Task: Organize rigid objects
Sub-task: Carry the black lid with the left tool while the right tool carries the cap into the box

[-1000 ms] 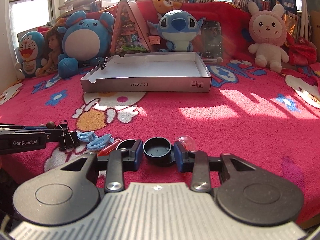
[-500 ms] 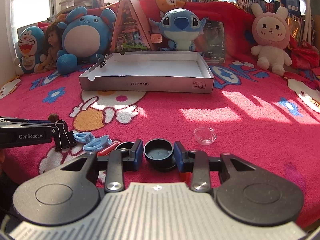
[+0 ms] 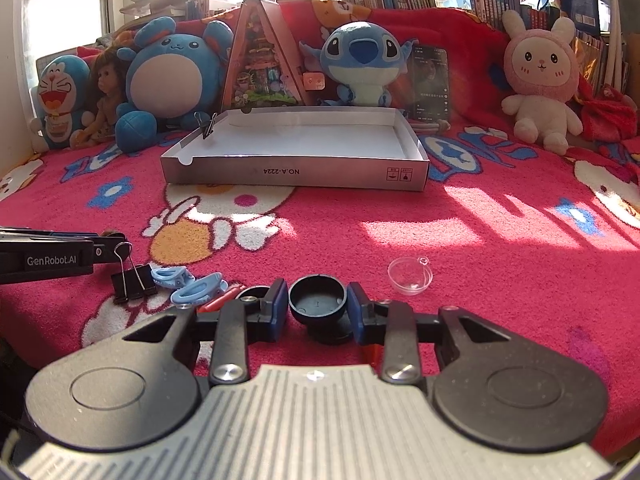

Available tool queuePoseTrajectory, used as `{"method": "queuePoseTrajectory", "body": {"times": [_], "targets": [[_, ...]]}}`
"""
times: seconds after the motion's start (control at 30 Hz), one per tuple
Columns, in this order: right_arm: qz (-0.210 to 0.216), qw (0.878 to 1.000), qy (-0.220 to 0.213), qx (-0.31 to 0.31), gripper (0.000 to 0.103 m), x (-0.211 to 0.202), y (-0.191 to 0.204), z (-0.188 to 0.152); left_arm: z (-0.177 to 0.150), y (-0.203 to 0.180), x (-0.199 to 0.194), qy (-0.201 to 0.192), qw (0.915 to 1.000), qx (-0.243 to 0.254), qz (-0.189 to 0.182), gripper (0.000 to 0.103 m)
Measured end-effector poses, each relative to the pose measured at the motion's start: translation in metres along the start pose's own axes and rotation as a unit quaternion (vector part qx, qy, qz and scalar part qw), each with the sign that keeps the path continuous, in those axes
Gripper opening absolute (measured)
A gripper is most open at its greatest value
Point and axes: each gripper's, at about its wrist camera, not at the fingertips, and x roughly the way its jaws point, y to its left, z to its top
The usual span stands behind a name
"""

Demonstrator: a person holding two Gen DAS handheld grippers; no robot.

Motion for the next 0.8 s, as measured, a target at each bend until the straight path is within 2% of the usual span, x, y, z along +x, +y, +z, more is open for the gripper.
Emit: {"method": "queuePoseTrajectory", "body": {"times": [0.3,0.63,0.8], "targets": [[0.002,1.0,-0.009,0.014,0.038,0.0,-0.008,0.012,0.021,-0.002,0.0,-0.007,0.9999,-0.001,-0.015,0.03],[0.017,0.998,-0.015,0.051,0.038,0.018,-0.032,0.048,0.07,-0.004,0.018,-0.016,0.9989,-0.001,-0.044,0.03],[0.014,0.998,-0.019,0.054,0.038,0.029,-0.039,0.064,0.089,-0.008,0.031,-0.008,0.9985,-0.007,-0.053,0.03]]}}
